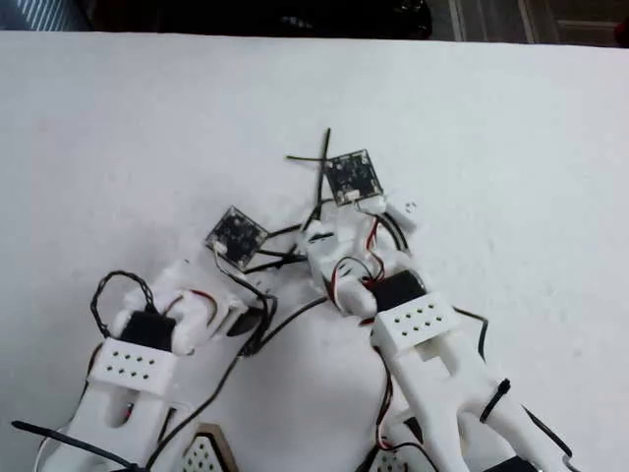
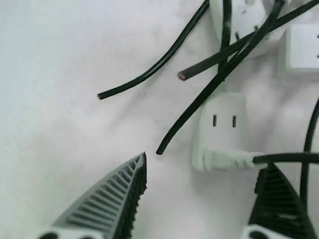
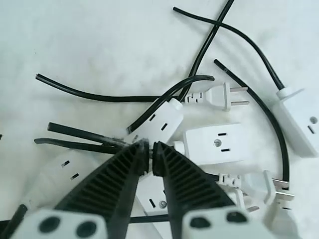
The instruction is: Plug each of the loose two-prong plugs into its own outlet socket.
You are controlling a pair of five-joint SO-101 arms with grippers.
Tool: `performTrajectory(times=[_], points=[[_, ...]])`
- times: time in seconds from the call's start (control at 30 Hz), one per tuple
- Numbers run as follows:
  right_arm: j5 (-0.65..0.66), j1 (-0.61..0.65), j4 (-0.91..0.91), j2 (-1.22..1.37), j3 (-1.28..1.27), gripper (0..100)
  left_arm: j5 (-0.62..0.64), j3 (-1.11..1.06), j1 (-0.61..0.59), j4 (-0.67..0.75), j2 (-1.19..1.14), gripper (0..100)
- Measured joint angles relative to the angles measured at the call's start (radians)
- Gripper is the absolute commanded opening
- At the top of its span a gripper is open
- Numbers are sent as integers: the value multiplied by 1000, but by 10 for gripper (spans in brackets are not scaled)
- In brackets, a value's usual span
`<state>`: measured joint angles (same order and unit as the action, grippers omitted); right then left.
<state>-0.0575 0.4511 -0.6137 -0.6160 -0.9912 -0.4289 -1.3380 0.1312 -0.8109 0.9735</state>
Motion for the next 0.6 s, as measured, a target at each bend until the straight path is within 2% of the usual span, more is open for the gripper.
performTrajectory(times=[0.23, 0.47, 0.6], points=[[0, 0, 0, 0, 0, 21, 3, 0, 41, 31, -40, 339], [0, 0, 0, 0, 0, 21, 3, 158, 41, 23, -347, 338], [0, 0, 0, 0, 0, 21, 3, 269, 41, -15, -529, 268]])
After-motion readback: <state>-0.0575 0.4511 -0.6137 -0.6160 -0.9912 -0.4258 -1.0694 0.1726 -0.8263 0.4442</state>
